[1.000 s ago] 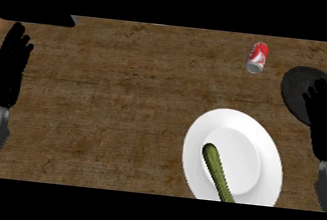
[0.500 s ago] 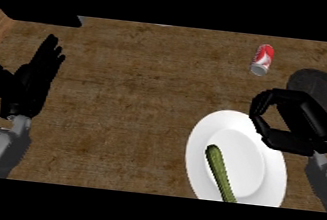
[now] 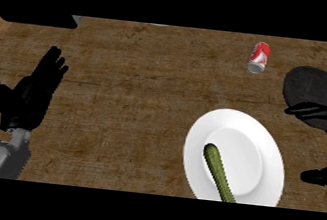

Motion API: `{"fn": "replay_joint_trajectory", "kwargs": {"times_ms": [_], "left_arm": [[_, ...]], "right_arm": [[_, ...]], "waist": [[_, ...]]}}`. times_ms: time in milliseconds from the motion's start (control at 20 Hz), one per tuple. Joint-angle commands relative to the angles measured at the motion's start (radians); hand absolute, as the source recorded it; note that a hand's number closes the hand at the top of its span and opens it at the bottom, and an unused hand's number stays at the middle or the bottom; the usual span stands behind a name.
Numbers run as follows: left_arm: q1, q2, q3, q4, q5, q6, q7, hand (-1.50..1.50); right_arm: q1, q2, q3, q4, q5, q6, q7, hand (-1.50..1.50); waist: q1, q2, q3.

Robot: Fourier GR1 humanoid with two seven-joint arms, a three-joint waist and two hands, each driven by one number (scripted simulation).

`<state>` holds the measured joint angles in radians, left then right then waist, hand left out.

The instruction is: Pick the squash from the plate and place it in the pan

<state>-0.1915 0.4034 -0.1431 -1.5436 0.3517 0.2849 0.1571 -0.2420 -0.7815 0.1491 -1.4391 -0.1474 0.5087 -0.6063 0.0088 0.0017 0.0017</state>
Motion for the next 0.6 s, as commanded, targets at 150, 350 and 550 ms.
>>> {"fn": "replay_joint_trajectory", "kwargs": {"times_ms": [150,350,550], "left_arm": [[0.007,-0.026,0.005,0.001,-0.007,-0.024,0.002,0.0],[0.013,0.014,0.054,-0.024,0.013,-0.038,0.017,0.0],[0.026,-0.038,0.016,-0.015,-0.015,-0.027,0.001,0.0]], "right_arm": [[-0.166,-0.012,0.047,0.001,0.149,0.047,-0.031,-1.5],[-0.192,-0.026,0.148,-0.11,0.304,-0.007,0.05,-1.5],[-0.215,-0.015,0.221,-0.182,0.425,-0.004,0.132,-1.5]], "waist": [[0.004,0.0,-0.002],[0.008,-0.003,-0.003],[-0.003,-0.002,-0.003]]}}
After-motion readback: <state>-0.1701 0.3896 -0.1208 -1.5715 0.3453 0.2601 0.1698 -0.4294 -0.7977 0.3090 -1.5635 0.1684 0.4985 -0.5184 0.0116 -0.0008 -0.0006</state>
